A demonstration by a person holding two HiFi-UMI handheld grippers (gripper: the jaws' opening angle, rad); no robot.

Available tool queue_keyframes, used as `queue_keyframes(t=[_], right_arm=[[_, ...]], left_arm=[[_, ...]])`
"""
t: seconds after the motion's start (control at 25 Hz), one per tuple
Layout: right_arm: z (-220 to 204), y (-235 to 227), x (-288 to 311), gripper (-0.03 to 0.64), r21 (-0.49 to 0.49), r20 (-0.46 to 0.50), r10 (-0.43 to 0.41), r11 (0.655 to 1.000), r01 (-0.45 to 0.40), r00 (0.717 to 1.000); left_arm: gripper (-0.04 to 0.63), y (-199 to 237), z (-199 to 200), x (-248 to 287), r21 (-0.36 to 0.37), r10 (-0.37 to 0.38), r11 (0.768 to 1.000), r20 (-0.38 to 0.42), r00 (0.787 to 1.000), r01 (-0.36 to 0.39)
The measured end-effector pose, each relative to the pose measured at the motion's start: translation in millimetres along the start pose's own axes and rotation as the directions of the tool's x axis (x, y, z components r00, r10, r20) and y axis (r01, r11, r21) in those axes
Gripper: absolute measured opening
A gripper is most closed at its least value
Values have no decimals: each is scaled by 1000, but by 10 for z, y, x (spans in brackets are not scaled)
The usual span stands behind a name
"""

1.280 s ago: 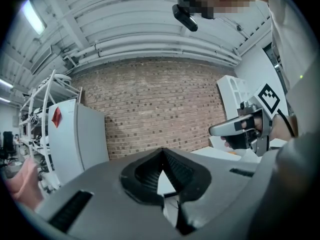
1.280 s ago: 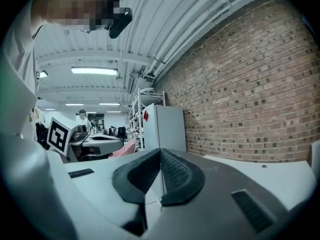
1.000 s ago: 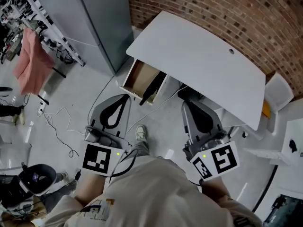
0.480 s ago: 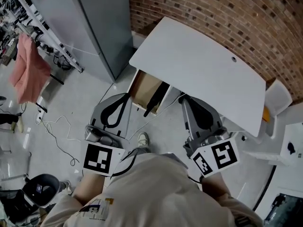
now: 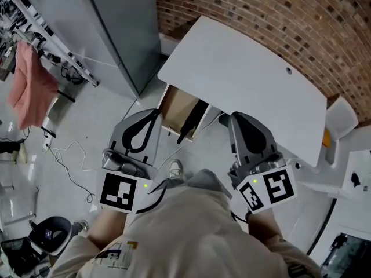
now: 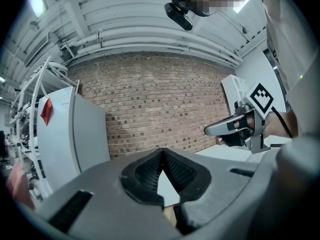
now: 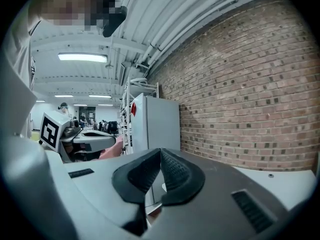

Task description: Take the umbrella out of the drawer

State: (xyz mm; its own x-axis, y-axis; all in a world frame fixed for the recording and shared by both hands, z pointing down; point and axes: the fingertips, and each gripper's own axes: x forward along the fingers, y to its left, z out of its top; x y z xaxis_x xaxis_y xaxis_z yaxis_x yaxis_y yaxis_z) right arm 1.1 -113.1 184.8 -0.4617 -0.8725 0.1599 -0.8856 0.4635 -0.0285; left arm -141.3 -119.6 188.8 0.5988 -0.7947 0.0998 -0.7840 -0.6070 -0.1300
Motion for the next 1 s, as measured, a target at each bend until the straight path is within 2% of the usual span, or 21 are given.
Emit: queue_keyframes(t=[0.36,1.0], right_arm=[[-135,-308,99,8,22,-21,25,999,-25,999],[-422,-865,237,8,58,-71,33,998,-29,997]], left_arm=[[8,-121,-39,248,-4,15,1000,-28,999,-15],[8,-338,-212,779,-4,-18,1000,-71,997,18]])
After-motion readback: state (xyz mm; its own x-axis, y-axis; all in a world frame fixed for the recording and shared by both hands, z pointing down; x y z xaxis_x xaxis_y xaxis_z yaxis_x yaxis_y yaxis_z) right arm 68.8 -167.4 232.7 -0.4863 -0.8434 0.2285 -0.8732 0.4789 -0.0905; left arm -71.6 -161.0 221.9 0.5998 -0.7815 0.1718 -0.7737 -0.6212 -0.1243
